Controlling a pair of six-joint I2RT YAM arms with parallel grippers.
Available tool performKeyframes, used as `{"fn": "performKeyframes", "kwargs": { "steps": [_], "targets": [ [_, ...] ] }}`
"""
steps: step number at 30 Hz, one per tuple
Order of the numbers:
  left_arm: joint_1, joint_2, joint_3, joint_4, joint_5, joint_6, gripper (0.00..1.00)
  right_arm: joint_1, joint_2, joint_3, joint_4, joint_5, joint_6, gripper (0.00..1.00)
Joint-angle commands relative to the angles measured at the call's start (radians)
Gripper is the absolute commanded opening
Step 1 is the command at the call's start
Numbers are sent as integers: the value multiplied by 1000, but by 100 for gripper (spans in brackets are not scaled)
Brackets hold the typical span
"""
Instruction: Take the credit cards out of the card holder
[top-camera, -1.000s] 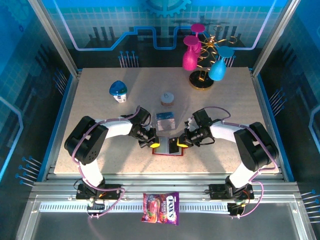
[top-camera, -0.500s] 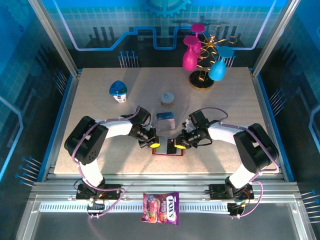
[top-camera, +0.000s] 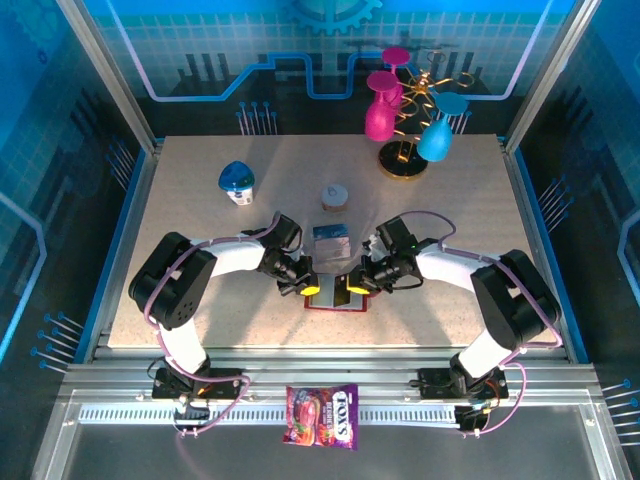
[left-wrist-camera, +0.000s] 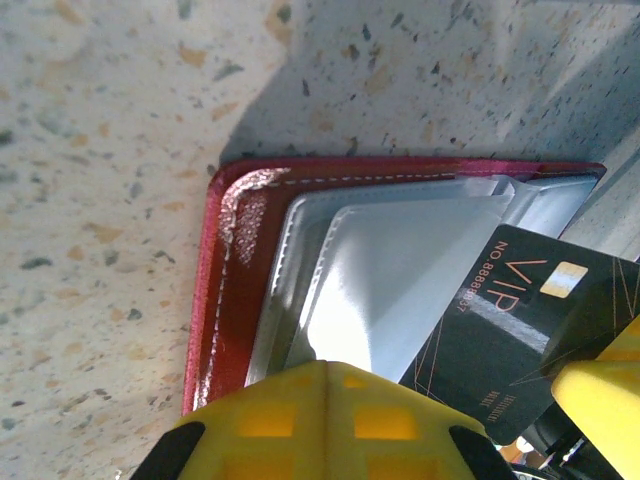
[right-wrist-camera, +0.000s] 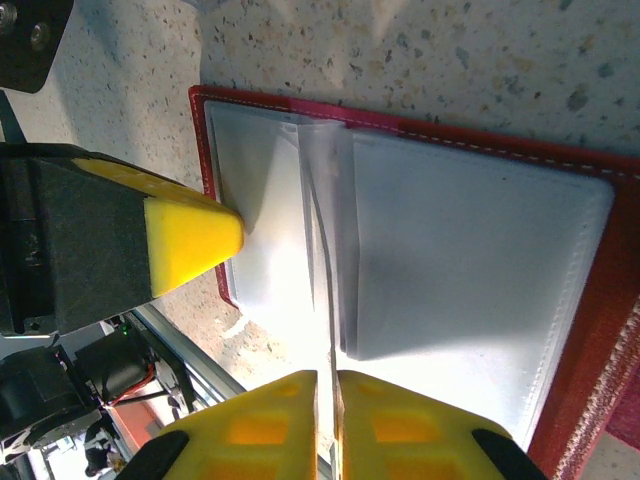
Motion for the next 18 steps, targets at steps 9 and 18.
{"fn": "performKeyframes", "kwargs": {
  "steps": [9,18],
  "targets": [
    [-10,16,-18,-26,-31,-3,4,16,-28,23,-28,16,15,12],
    [-11,-16,-9,-35,-26,-9,5,15,-55,63,-119,53,-45,9]
  ]
}}
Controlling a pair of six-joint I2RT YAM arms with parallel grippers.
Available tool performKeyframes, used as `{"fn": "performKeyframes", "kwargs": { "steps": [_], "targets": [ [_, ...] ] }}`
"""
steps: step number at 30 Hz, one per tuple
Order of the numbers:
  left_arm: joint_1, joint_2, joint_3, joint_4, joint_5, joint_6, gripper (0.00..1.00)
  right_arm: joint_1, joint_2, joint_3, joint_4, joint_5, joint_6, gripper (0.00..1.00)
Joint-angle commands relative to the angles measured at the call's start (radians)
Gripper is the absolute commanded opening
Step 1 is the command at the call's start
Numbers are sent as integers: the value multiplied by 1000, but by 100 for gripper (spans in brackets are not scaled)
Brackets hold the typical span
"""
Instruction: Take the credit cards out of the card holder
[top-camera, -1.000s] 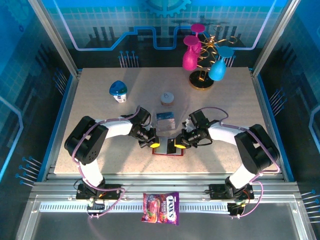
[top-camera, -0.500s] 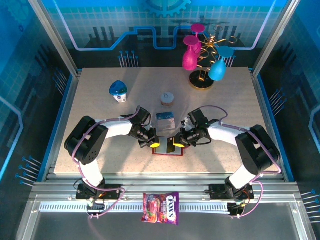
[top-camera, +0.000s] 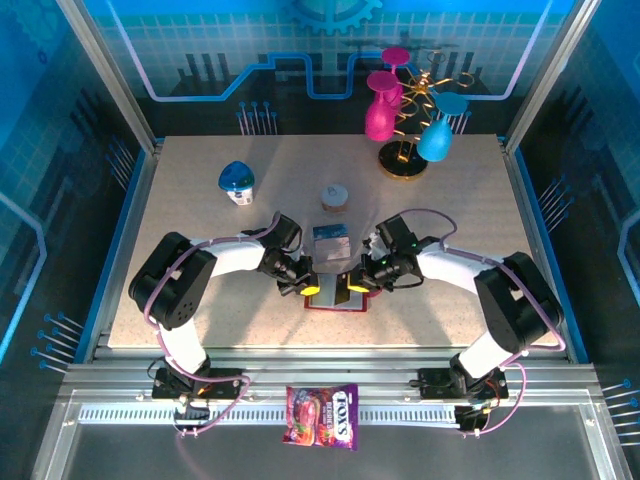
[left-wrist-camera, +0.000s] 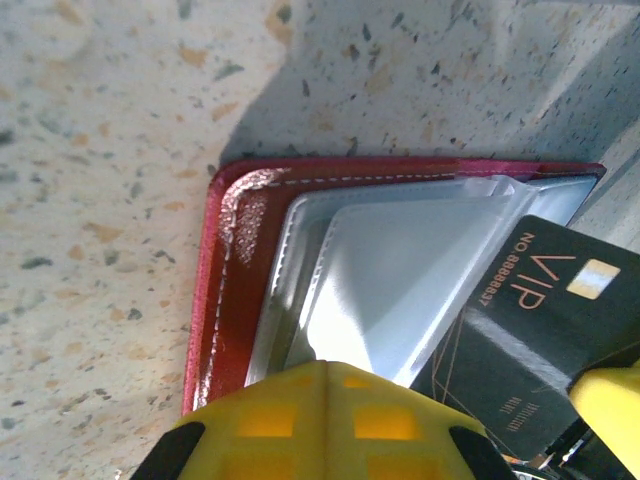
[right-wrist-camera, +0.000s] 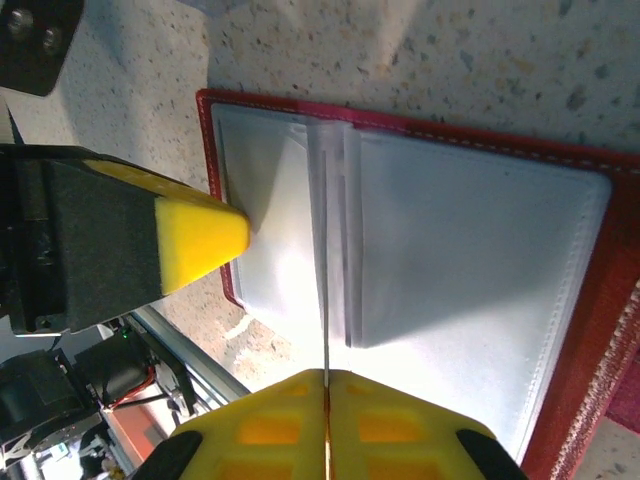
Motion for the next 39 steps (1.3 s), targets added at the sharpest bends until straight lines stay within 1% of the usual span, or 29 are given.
{"fn": "performKeyframes", "kwargs": {
  "steps": [1,8,12,17,23,26,28,33,39],
  "targets": [
    [-10,-20,-11,-35,-25,-11,5,12,-34,51,-98,35,-55,9],
    [-11,-46,-43,-5,-26,-36,5,3,-33,170,-266,85,-202,9],
    [-11,-51,-67,18,-26,-49,5,1,-30,233,-335,91,-310,7],
    [-11,-67,-83,32,-26,-60,5,-2,-11,351,-444,137,-462,5],
    [-8,-91,-49,8,-54,-54,11,-6,14,448,-523,173,-652,3],
    [-6,-101,-25,7,-64,-55,13,-10,48,508,-574,199,-751,1],
    [-2,-110,-15,1,-77,-57,15,-10,74,558,-617,239,-831,0],
    [22,-124,4,-15,-90,-49,15,-11,150,694,-722,345,-1050,0],
    [58,-147,8,-24,-100,-42,15,-11,235,860,-806,369,-1253,0]
  ]
}}
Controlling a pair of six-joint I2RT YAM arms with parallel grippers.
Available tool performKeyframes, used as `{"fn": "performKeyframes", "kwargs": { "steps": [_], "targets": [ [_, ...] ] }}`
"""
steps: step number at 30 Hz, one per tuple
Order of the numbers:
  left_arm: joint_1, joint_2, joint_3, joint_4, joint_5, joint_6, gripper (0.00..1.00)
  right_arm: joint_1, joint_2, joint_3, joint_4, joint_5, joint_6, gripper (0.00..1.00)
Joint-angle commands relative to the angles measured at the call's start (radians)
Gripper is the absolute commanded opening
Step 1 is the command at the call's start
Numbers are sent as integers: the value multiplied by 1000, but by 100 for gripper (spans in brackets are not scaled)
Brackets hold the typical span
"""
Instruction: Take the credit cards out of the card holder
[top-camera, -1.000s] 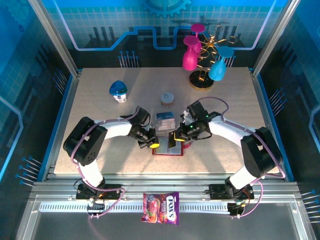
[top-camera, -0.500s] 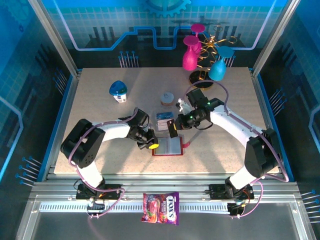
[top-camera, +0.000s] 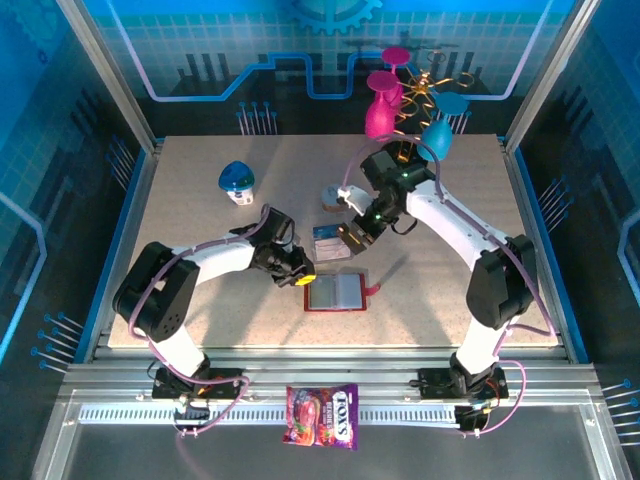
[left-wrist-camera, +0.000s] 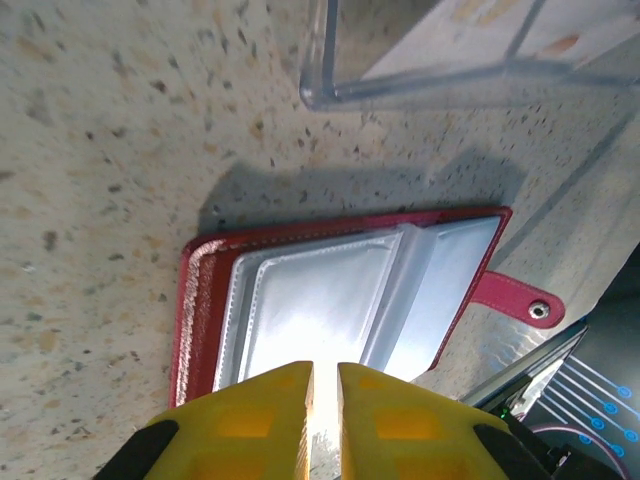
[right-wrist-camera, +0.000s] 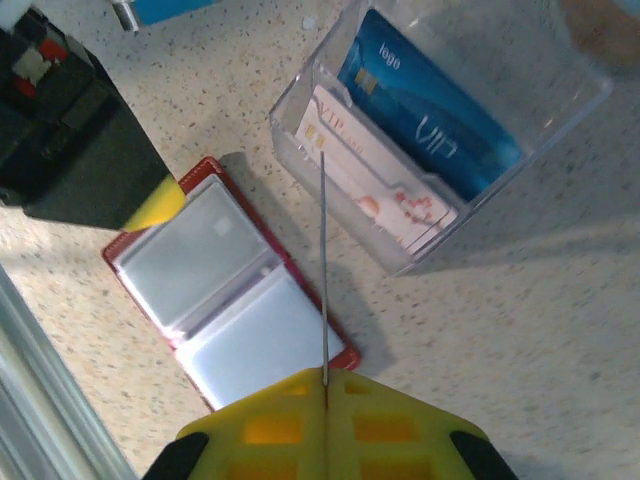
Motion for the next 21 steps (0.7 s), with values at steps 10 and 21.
{"fn": "performKeyframes", "kwargs": {
  "steps": [10,21],
  "targets": [
    [81,-82,3,-32,-26,14,15,17,210,382,-256,70,-418,0],
    [139,-110,-24,-28,-16,16,15,57,499,838,-496,172,-525,0]
  ]
}}
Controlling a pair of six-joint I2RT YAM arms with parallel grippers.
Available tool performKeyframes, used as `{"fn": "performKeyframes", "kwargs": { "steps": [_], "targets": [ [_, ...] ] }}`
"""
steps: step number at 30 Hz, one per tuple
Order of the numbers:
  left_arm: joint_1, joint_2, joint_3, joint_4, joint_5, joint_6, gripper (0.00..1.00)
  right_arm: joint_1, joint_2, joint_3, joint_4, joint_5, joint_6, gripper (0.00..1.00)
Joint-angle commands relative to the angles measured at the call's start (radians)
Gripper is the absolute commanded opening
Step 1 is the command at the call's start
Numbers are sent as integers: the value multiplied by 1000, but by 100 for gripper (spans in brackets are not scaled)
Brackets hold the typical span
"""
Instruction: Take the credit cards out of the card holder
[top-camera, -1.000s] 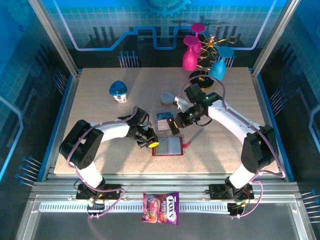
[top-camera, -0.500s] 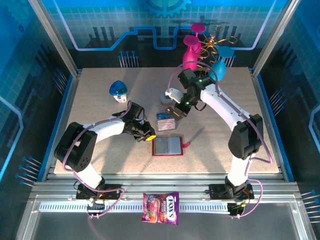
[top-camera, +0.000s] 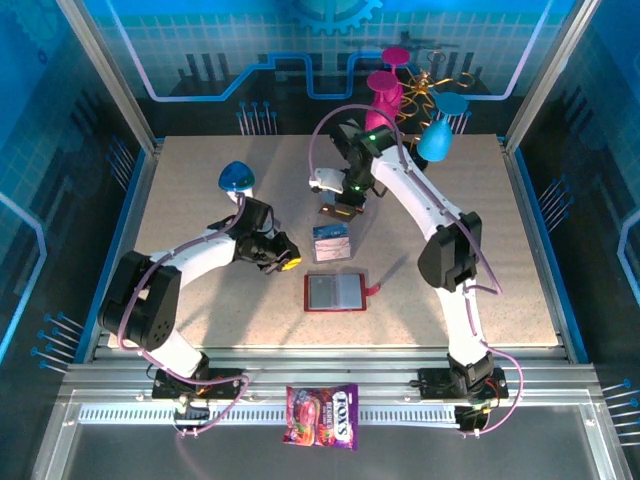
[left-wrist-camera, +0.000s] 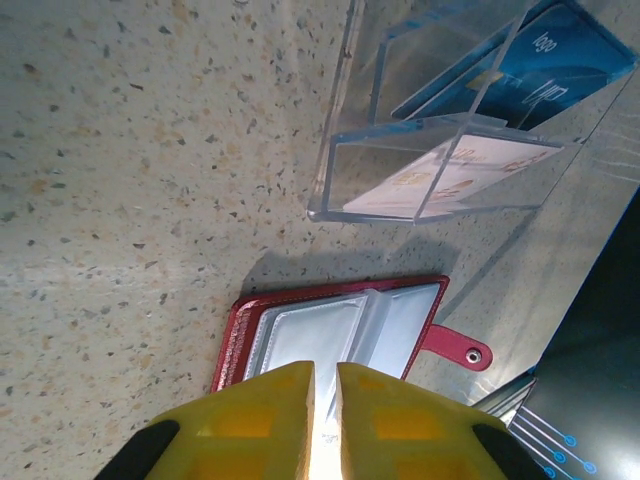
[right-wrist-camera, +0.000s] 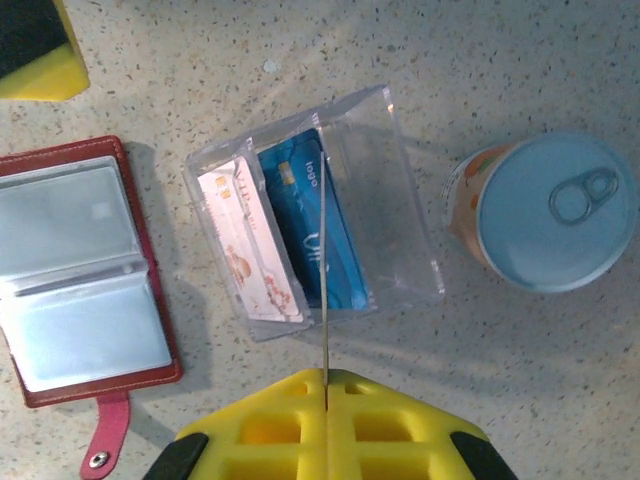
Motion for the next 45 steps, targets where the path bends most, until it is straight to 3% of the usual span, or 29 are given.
{"fn": "performKeyframes", "kwargs": {
  "steps": [1,14,45],
  "targets": [
    [17,-30,-23,-22,3,14,15,13,65,116,-133,28,-54,0],
    [50,-12,-4,-35,24,30,14,47,177,227,-84,16,-107,0],
    [62,-41,-31,-38,-5,6,14,26,244,216,-7,-21,-143,0]
  ]
}}
